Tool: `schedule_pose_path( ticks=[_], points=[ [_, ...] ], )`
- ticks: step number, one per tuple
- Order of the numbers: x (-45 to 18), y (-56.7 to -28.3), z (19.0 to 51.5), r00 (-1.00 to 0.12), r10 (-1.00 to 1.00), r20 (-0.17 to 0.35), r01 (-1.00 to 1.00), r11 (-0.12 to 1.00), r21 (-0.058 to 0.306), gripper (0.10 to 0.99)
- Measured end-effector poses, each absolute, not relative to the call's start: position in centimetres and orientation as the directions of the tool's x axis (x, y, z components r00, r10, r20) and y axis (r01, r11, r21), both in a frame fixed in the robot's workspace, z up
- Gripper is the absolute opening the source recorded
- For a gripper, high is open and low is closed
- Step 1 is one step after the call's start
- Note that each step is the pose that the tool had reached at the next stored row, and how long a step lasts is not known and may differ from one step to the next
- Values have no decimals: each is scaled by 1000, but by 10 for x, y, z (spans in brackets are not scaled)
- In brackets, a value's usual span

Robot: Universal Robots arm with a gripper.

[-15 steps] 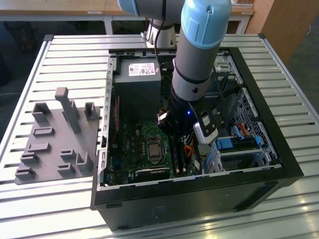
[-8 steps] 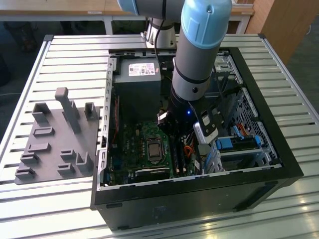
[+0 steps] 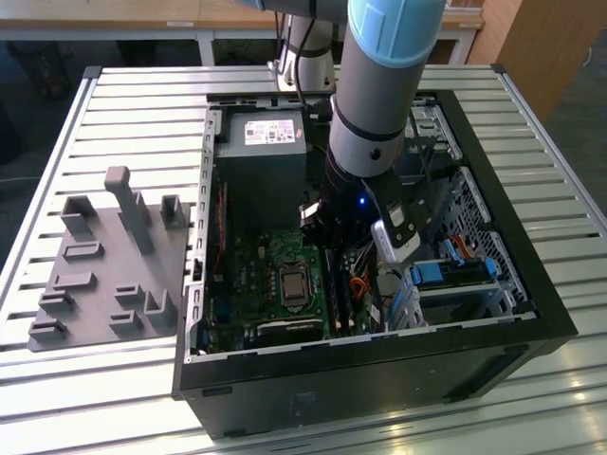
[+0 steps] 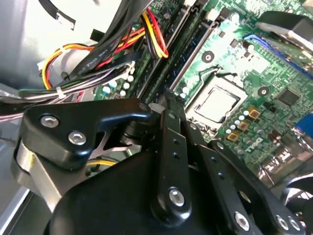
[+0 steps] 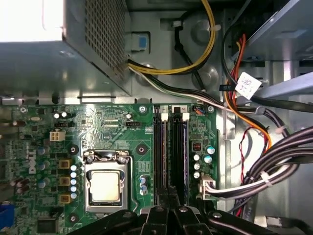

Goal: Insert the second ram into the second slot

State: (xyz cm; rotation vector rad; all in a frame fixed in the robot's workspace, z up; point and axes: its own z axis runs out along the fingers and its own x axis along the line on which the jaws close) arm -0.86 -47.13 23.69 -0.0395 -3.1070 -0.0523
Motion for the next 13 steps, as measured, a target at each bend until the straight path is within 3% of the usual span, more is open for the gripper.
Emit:
schedule_pose_path(
  ticks=[13],
  points=[
    [-9, -471, 252, -999, 25, 34, 26, 999, 33, 102]
  ],
)
